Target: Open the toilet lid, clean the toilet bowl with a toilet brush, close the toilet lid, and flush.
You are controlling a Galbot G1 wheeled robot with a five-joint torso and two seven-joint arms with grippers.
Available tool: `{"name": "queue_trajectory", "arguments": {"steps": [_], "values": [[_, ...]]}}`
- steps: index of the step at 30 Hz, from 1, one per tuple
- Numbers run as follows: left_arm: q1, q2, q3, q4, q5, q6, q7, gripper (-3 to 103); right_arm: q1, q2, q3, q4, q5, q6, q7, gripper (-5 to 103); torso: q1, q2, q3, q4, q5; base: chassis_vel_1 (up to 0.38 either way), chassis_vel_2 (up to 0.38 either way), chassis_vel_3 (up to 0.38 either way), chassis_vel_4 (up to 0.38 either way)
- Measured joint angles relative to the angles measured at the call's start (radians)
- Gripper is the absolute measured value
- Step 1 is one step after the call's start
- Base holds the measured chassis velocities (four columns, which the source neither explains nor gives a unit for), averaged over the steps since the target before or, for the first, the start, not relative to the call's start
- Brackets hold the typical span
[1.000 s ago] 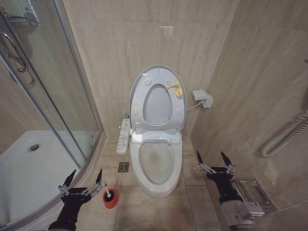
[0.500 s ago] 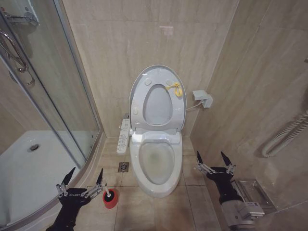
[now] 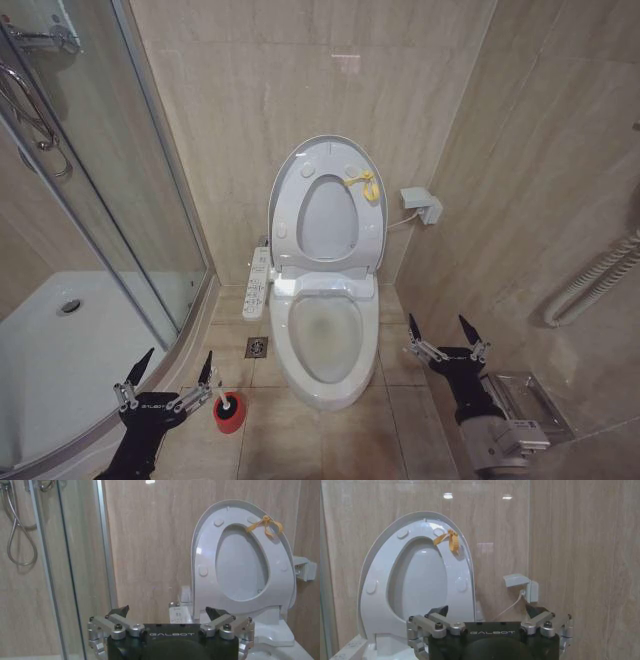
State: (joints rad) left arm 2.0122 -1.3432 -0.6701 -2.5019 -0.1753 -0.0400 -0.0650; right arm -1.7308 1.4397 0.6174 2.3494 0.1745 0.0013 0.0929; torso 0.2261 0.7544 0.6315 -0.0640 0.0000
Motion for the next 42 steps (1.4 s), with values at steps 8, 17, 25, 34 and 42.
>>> {"name": "queue_trajectory", "arguments": {"steps": [8, 17, 25, 34, 42], "values": [[0.001, -0.002, 0.002, 0.0, 0.002, -0.004, -0.004, 100, 0.0, 0.0, 0.0, 0.0, 0.0, 0.0, 0.0, 100, 0.0, 0.0, 0.0, 0.0, 0.0, 0.0, 0.0, 0.0, 0.0], [0.001, -0.002, 0.003, 0.001, 0.002, -0.005, -0.004, 100, 0.0, 0.0, 0.0, 0.0, 0.0, 0.0, 0.0, 100, 0.0, 0.0, 0.0, 0.0, 0.0, 0.0, 0.0, 0.0, 0.0], [0.0, -0.002, 0.003, 0.001, 0.002, -0.005, -0.005, 100, 0.0, 0.0, 0.0, 0.0, 0.0, 0.0, 0.0, 100, 0.0, 0.0, 0.0, 0.0, 0.0, 0.0, 0.0, 0.0, 0.0], [0.0, -0.002, 0.002, 0.002, 0.001, -0.005, -0.005, 100, 0.0, 0.0, 0.0, 0.0, 0.0, 0.0, 0.0, 100, 0.0, 0.0, 0.0, 0.0, 0.0, 0.0, 0.0, 0.0, 0.0], [0.0, -0.002, 0.002, 0.002, 0.001, -0.004, -0.005, 100, 0.0, 0.0, 0.0, 0.0, 0.0, 0.0, 0.0, 100, 0.0, 0.0, 0.0, -0.0001, 0.0, 0.0, 0.0, 0.0, 0.0]]}}
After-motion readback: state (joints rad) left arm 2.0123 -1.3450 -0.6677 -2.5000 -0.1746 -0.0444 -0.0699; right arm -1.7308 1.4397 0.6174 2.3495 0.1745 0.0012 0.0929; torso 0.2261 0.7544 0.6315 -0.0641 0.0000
